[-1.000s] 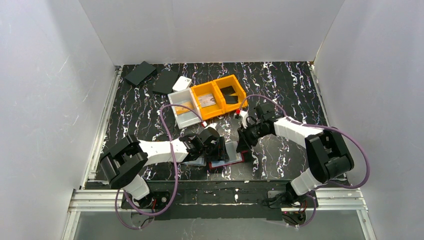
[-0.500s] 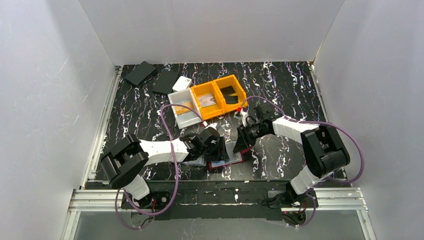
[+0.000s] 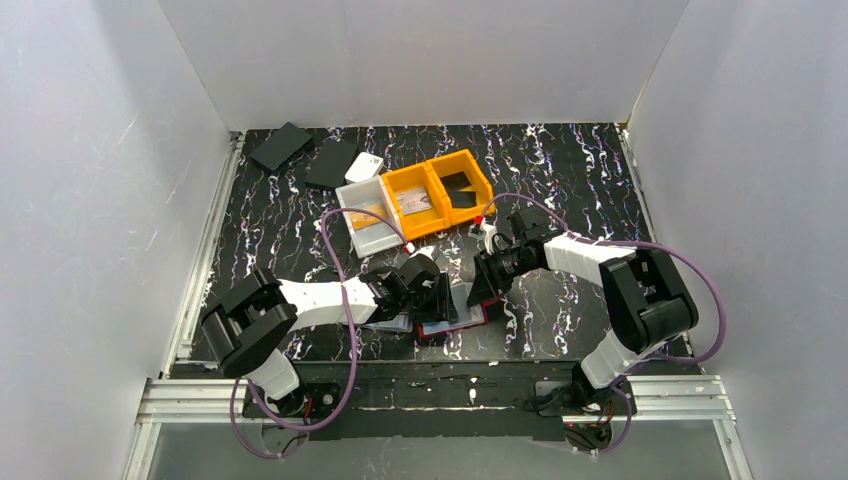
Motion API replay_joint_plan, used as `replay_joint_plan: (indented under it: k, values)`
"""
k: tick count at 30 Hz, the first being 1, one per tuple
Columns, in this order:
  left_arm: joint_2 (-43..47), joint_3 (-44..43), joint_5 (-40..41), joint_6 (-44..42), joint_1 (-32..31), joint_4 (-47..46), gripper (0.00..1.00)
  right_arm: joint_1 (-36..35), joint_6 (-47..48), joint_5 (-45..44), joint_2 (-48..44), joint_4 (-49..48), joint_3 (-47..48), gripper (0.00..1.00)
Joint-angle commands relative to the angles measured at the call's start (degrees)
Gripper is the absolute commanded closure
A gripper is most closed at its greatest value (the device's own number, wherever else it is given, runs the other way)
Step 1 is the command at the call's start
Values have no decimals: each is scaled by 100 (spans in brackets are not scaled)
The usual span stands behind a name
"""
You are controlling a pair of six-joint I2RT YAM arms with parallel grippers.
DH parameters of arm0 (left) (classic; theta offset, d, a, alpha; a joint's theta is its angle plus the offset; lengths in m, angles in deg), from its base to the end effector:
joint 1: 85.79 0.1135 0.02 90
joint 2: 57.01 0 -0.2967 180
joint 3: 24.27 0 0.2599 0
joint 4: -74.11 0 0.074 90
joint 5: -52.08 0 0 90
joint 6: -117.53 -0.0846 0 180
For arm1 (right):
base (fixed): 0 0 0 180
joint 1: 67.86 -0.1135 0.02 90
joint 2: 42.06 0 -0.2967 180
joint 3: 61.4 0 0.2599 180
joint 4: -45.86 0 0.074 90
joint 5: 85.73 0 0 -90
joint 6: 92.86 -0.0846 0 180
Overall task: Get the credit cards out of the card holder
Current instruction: Remove the credit card from the card holder.
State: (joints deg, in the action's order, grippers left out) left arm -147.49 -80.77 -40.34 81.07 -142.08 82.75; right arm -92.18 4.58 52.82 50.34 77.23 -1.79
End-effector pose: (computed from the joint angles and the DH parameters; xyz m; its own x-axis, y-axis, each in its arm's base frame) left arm 0.1939 -0.2970 0.1576 -0.9056 -0.0904 -0.4143 0.2019 0.7672 -0.6088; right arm 0.2542 0.1845 0.1522 -0.7394 -0.4282 -0.5195 -0.6717 0.4167 0.6125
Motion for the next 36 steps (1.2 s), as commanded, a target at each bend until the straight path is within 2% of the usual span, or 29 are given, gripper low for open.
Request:
replay_joint_plan:
  k: [1, 15, 19, 24, 28, 36]
  values:
    - [-53, -53, 41, -106, 21, 137, 53, -1, 27, 381, 129, 11, 23, 55]
    - [-36, -54, -259, -212, 20, -56, 51, -87, -104, 1356, 266, -110, 8, 56]
    - [114, 110, -565, -326, 22, -441, 40, -91, -498, 1638, 398, -575, -84, 55]
    - [337, 302, -617, -380, 20, -592, 32, -86, -599, 1948, 666, -571, 77, 55]
    - [443, 389, -601, -385, 21, -592, 29, -165, -544, 2163, 968, -334, 372, 55]
    - [1044, 728, -450, -429, 29, -589, 27, -370, 414, 2228, 1491, 950, 1172, 54]
